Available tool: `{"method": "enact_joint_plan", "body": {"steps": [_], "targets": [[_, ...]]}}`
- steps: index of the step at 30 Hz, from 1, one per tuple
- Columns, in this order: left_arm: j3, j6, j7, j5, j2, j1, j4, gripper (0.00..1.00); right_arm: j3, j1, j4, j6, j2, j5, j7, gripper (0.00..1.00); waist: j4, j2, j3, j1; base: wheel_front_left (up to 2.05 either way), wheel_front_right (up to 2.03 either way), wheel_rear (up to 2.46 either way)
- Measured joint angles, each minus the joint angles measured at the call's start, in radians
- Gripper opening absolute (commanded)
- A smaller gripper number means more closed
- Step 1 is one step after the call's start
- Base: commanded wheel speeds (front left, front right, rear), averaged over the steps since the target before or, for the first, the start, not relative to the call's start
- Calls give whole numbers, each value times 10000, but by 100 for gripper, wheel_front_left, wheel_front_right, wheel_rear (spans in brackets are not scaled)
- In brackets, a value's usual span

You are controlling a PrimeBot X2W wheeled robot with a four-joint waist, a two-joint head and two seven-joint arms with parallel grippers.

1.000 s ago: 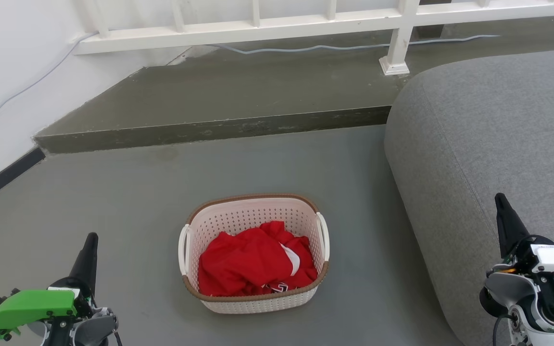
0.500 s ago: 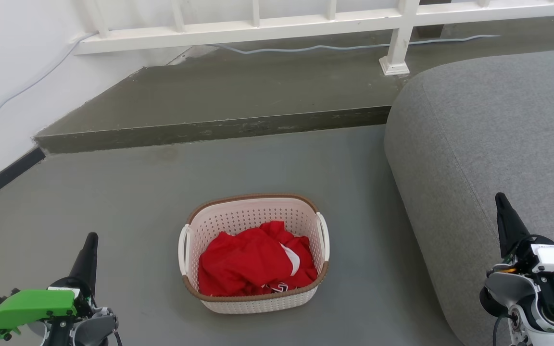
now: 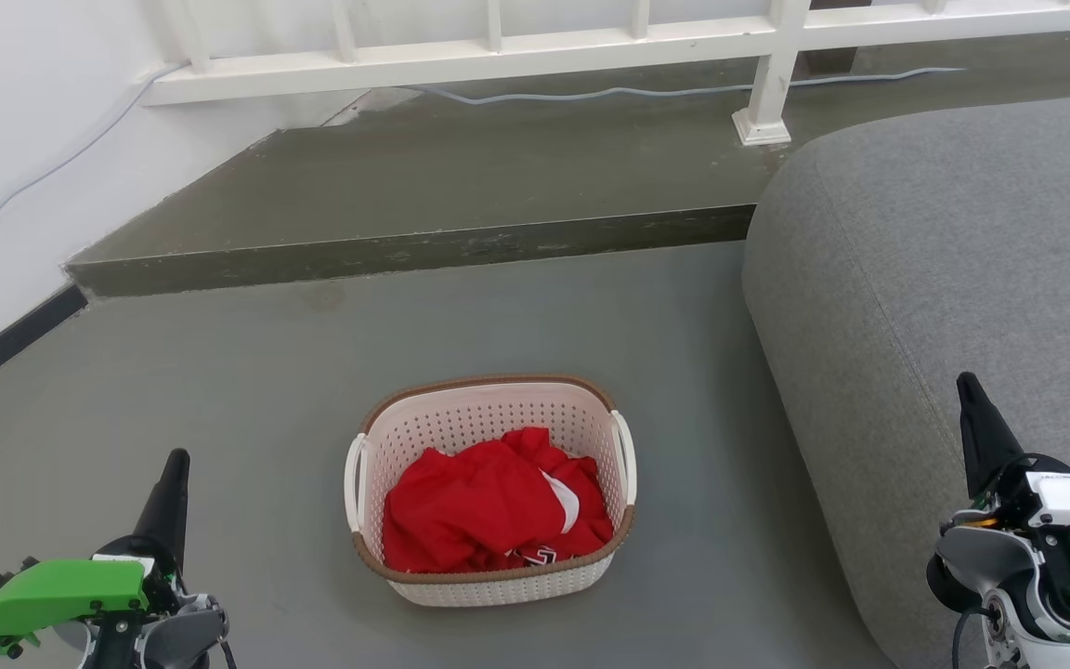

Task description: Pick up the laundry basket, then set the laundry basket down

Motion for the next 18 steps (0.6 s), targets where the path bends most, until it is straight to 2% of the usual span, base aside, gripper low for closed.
{"method": "enact_joint_plan", "body": {"steps": [18], "targets": [[-2, 0, 0, 0, 0, 0, -4, 0, -13, 0, -6, 0, 4, 0, 0, 0, 0, 0, 0, 0, 0, 0, 0]]}}
